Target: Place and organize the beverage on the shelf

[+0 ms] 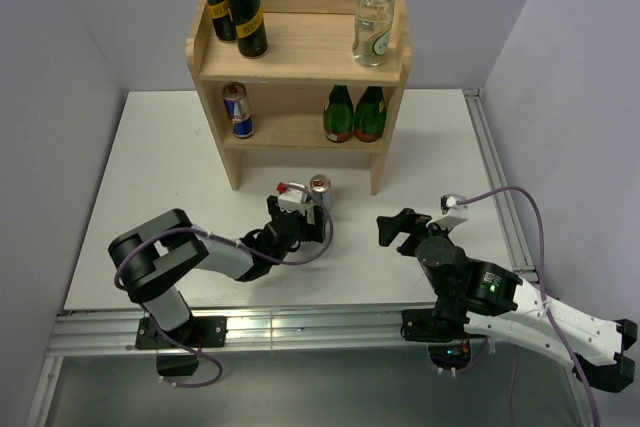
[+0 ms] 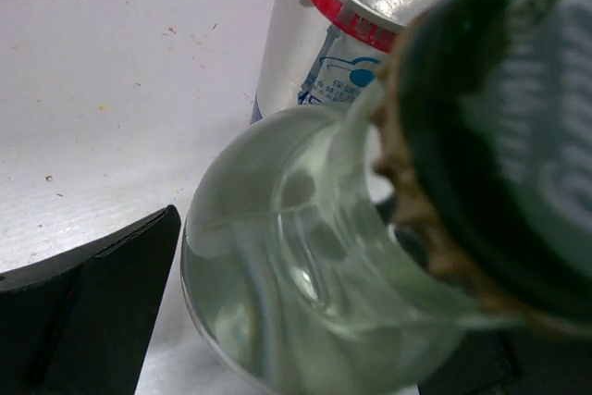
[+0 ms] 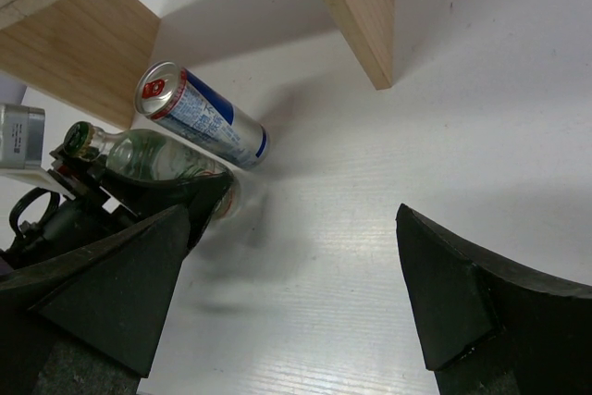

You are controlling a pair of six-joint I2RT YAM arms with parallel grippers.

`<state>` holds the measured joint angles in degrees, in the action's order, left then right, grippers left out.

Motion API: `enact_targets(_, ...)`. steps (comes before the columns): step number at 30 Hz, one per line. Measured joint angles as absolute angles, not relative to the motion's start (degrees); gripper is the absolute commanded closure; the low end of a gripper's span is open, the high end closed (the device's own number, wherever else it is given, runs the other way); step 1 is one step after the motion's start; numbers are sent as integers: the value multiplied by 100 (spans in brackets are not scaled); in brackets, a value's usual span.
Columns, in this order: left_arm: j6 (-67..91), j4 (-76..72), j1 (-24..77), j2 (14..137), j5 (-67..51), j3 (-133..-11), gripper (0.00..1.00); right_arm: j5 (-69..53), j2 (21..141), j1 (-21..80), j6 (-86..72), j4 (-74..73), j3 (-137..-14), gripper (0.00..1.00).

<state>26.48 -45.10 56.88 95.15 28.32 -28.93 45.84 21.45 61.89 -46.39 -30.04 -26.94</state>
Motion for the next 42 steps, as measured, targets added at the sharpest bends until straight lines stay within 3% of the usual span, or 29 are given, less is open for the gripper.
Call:
enact_targets(3, 2617, -4628, 5688, 9649, 2915, -2928, 8, 4582, 2150, 6189, -4637, -3002, -2694, 0)
enact_targets(7, 2528, -4707, 5708, 9736, 3035, -3004, 42, 4582, 2150, 6189, -4639, -3002, -2694, 0)
enact_targets(8, 2512, -4716, 5706, 9736, 3061, -3013, 55, 4582, 2150, 6189, -4637, -3002, -2694, 0)
enact_targets(9, 2508, -4713, 5701, 9734, 3094, -3020, 59, 4582, 2152, 6189, -4639, -3002, -2694, 0)
enact_targets(14, 2517, -4541, 5699, 9640, 3151, -3022, 100, 4582, 2150, 6189, -4637, -3002, -2694, 0)
enact_targets(19, 2582, -3299, 5817, 9094, 3476, -3100, 100, 4582, 2150, 6189, -4639, -3002, -2694, 0)
enact_targets(25, 2641, -701, 6066, 7913, 3767, -3920, 100, 4584, 2132, 6189, -4639, -3002, -2694, 0)
enact_targets(33, 2182, 1564, 6080, 7363, 3846, -7188, 100, 4587, 2053, 6189, -4637, -2987, -2694, 0)
enact_targets(42, 1162, 2519, 6062, 8232, 3948, -10849, 100, 4587, 1994, 6189, -4637, -2921, -2663, 0)
